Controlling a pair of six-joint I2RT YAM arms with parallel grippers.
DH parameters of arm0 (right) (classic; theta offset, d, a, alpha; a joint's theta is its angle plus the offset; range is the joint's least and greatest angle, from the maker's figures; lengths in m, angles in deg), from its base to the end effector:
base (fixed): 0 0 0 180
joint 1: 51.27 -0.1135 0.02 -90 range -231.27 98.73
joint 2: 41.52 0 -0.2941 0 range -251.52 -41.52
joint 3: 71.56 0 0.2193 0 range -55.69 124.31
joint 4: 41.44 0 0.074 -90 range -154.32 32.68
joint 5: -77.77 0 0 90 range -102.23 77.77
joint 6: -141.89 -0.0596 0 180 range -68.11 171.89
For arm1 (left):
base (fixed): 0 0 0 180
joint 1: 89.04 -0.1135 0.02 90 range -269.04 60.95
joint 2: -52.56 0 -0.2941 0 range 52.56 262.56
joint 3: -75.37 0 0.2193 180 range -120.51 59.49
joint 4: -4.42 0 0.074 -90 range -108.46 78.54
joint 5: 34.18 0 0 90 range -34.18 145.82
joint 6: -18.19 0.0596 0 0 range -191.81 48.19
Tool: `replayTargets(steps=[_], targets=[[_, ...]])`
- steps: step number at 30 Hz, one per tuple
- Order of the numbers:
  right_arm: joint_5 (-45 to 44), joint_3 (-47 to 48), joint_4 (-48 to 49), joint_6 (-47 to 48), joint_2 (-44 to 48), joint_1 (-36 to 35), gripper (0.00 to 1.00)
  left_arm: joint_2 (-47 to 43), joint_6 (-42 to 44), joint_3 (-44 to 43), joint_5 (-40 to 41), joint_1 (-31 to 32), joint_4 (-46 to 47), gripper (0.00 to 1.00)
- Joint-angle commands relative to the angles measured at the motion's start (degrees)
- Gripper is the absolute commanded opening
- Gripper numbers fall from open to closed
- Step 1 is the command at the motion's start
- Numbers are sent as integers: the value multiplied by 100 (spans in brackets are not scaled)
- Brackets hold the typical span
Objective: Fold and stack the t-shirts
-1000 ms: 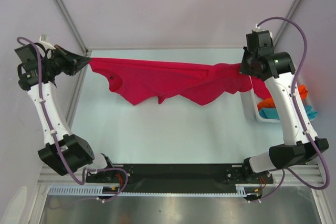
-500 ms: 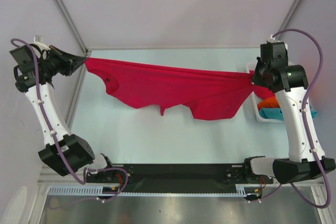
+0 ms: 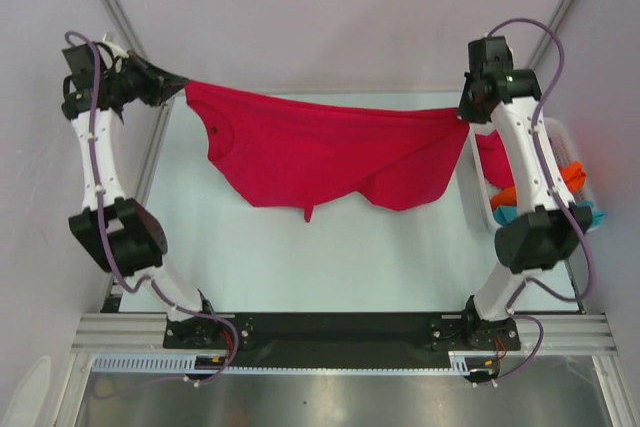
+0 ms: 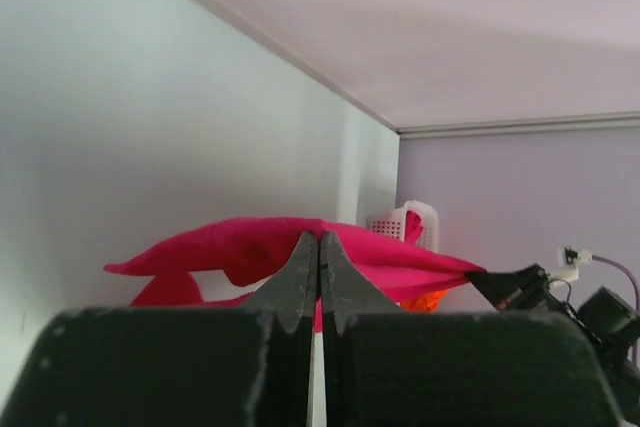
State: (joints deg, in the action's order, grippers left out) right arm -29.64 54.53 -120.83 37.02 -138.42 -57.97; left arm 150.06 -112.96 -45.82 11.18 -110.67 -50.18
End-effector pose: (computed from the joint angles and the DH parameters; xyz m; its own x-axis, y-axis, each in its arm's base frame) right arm 0.3304 0.0209 0.4119 -0.7172 0.1623 -0.6777 0.2721 0.9605 -0.0579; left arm 0.3492 0.0934 0.4334 -0.5557 -0.7241 -0.4085 -0.0897 0.5408 -0.8364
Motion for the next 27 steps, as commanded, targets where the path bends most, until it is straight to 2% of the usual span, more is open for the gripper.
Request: replayTargets(steps=[1, 3, 4, 7, 10, 11, 15, 17, 18, 20, 21, 22, 24, 25, 27], targets=[[-35, 1804, 190, 116, -951, 99, 0, 839, -638, -1636, -105, 220, 400, 0], [-96, 2607, -117, 151, -1619, 107, 0, 903, -850, -1807, -106, 221, 592, 0], [-183, 3402, -257, 178, -1839, 99, 0, 920, -938, -2008, -115, 212, 655, 0], [-245, 4182, -575, 257, -2236, 107, 0, 982, -1158, -2526, -141, 185, 716, 0], [-307, 3904, -347, 266, -1851, 107, 0, 956, -1343, -3037, -264, 194, 708, 0], [-307, 3398, -129, 257, -1658, 107, 0, 886, -1343, -3056, -256, 185, 708, 0], [-106, 1910, 312, 239, -850, 116, 0, 456, -1080, -2530, -212, 203, 620, 0], [9, 1260, 417, 187, -708, 99, 0, 210, -843, -1811, -159, 255, 567, 0], [96, 552, 470, 169, -611, 73, 0, -9, -651, -1504, -150, 308, 611, 0], [211, -216, 856, 108, -243, -33, 0, -273, -500, -362, -115, 361, 725, 0], [351, -994, 979, 64, -111, -68, 0, -605, -430, 86, -89, 422, 1013, 0], [431, -1306, 1233, 46, 125, -94, 0, -774, -429, 987, -10, 449, 1163, 0], [545, -2105, 1358, -77, 268, -200, 0, -1169, -429, 1783, 26, 519, 1531, 0], [572, -2318, 1402, -121, 382, -252, 0, -1249, -403, 2404, 26, 545, 1595, 0], [607, -2626, 1420, -217, 470, -454, 0, -1469, -228, 3040, 70, 572, 1604, 0]])
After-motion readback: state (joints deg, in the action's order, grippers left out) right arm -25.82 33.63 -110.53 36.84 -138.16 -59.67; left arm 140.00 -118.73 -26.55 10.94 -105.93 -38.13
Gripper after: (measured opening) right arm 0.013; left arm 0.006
